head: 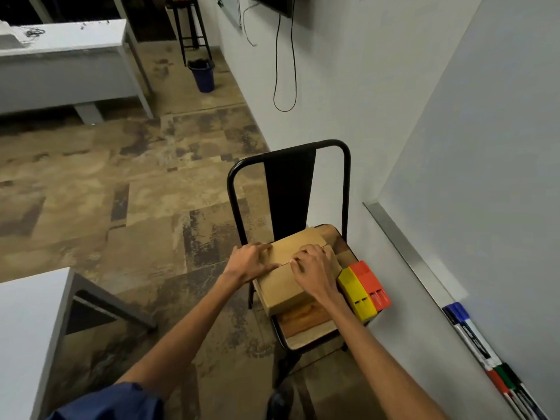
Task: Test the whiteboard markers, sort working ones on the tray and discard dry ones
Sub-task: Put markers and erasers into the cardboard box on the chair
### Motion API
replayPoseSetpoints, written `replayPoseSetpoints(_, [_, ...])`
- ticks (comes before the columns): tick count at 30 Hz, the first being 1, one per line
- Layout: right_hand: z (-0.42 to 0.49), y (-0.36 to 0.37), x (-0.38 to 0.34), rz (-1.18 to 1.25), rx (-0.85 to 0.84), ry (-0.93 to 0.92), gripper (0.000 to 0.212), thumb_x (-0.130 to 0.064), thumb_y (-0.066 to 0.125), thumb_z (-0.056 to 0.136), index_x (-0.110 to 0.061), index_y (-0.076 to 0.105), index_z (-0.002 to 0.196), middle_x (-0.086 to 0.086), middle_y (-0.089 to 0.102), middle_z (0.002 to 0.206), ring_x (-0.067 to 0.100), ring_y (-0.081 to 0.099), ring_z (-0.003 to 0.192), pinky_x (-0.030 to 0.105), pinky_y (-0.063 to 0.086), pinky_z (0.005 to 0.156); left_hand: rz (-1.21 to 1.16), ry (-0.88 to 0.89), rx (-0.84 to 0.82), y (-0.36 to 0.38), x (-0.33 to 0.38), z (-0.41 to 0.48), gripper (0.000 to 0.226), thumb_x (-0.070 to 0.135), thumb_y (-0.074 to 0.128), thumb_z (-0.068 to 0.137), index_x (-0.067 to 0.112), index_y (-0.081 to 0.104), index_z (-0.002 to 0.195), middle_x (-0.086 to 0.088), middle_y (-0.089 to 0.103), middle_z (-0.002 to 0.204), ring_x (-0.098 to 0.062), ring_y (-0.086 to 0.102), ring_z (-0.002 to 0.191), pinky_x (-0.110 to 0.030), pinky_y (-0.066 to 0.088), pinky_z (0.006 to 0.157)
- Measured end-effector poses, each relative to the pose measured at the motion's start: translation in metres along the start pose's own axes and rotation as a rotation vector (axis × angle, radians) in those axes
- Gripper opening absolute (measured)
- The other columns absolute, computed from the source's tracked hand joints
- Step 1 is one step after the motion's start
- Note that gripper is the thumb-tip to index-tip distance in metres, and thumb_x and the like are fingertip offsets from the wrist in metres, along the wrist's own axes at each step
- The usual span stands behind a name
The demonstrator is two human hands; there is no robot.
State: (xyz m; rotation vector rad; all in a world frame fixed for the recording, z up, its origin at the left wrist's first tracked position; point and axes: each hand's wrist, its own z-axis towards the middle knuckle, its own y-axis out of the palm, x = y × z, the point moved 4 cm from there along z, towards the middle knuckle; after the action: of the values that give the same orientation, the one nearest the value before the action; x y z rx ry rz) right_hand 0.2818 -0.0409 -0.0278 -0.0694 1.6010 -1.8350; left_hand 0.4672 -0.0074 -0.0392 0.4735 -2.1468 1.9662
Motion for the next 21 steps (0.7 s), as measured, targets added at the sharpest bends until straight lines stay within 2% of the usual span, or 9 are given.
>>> replayPoseSetpoints(4, [-0.009, -0.008, 0.002, 0.049, 0.038, -0.001, 0.022, -0.036, 0.051, 0.092, -0.024, 0.069, 0.092, -0.007, 0.067, 0.097, 0.011, 0.055, 0.097, 0.041, 0.037, 0.095, 0.118, 0.09, -0.037, -0.003, 0.006, 0.007, 0.08, 0.072, 0.05, 0.074, 0.022, 0.048, 0.137, 0.0, 0.055, 0.138, -0.024, 0.057, 0.117, -0.043, 0.042, 0.098])
replayPoseSetpoints(6, [-0.014, -0.017, 0.002, 0.056, 0.086, 0.016, 0.024, -0.038, 0.05, 0.093, -0.024, 0.068, 0.09, -0.009, 0.067, 0.094, 0.008, 0.056, 0.094, 0.04, 0.037, 0.099, 0.054, 0.114, -0.03, -0.005, 0.007, 0.01, 0.073, 0.069, 0.052, 0.077, 0.021, 0.055, 0.131, 0.0, 0.06, 0.131, -0.022, 0.062, 0.107, -0.039, 0.049, 0.09])
replayPoseSetpoints(8, [-0.023, -0.027, 0.004, 0.066, 0.139, 0.054, 0.026, -0.038, 0.05, 0.095, -0.023, 0.068, 0.084, -0.01, 0.067, 0.084, 0.006, 0.057, 0.083, 0.034, 0.037, 0.096, -0.046, 0.121, -0.01, -0.009, 0.006, 0.012, 0.063, 0.066, 0.052, 0.081, 0.021, 0.062, 0.124, 0.004, 0.064, 0.125, -0.018, 0.065, 0.098, -0.034, 0.053, 0.082])
replayPoseSetpoints(11, [-0.038, -0.035, 0.019, 0.074, 0.116, 0.192, 0.031, -0.033, 0.056, 0.095, -0.021, 0.061, 0.066, -0.01, 0.056, 0.058, 0.003, 0.046, 0.053, 0.025, 0.039, 0.073, -0.381, 0.066, 0.114, -0.021, 0.001, 0.011, 0.046, 0.054, 0.056, 0.089, 0.019, 0.069, 0.115, 0.006, 0.071, 0.109, -0.003, 0.066, 0.093, -0.028, 0.055, 0.082])
replayPoseSetpoints(13, [-0.046, -0.029, 0.03, 0.041, -0.004, 0.286, 0.031, -0.033, 0.059, 0.093, -0.022, 0.056, 0.065, -0.009, 0.052, 0.054, 0.003, 0.043, 0.048, 0.019, 0.03, 0.053, -0.565, -0.004, 0.246, -0.028, -0.004, 0.011, 0.038, 0.047, 0.059, 0.09, 0.016, 0.073, 0.107, 0.007, 0.073, 0.098, 0.005, 0.065, 0.087, -0.025, 0.056, 0.078])
replayPoseSetpoints(15, [-0.051, -0.02, 0.036, 0.008, -0.108, 0.326, 0.015, -0.035, 0.061, 0.092, -0.023, 0.062, 0.084, -0.006, 0.063, 0.066, 0.006, 0.051, 0.057, 0.018, 0.031, 0.051, -0.676, -0.091, 0.325, -0.025, -0.01, 0.013, 0.034, 0.044, 0.062, 0.088, 0.015, 0.073, 0.103, 0.005, 0.072, 0.095, 0.005, 0.064, 0.086, -0.023, 0.055, 0.075])
replayPoseSetpoints(16, [-0.052, -0.016, 0.038, 0.004, -0.128, 0.336, 0.015, -0.036, 0.061, 0.091, -0.022, 0.062, 0.097, -0.004, 0.066, 0.073, 0.008, 0.054, 0.061, 0.019, 0.035, 0.054, -0.722, -0.147, 0.346, -0.022, -0.014, 0.016, 0.033, 0.044, 0.063, 0.088, 0.017, 0.072, 0.102, 0.004, 0.071, 0.095, 0.001, 0.064, 0.088, -0.025, 0.055, 0.075])
replayPoseSetpoints(18, [-0.052, -0.007, 0.039, 0.017, -0.145, 0.359, 0.036, -0.04, 0.062, 0.089, -0.022, 0.055, 0.119, -0.003, 0.067, 0.076, 0.009, 0.056, 0.065, 0.021, 0.041, 0.059, -0.818, -0.291, 0.374, -0.01, -0.02, 0.021, 0.032, 0.048, 0.061, 0.088, 0.02, 0.065, 0.103, 0.002, 0.066, 0.101, -0.012, 0.061, 0.098, -0.034, 0.053, 0.08])
replayPoseSetpoints(21, [-0.048, -0.001, 0.039, -0.036, -0.152, 0.405, 0.056, -0.051, 0.059, 0.088, -0.023, 0.044, 0.134, -0.002, 0.067, 0.08, 0.012, 0.058, 0.067, 0.023, 0.039, 0.057, -0.913, -0.439, 0.365, 0.006, -0.017, 0.023, 0.037, 0.046, 0.048, 0.096, 0.013, 0.044, 0.112, -0.005, 0.056, 0.112, -0.028, 0.055, 0.108, -0.04, 0.049, 0.085])
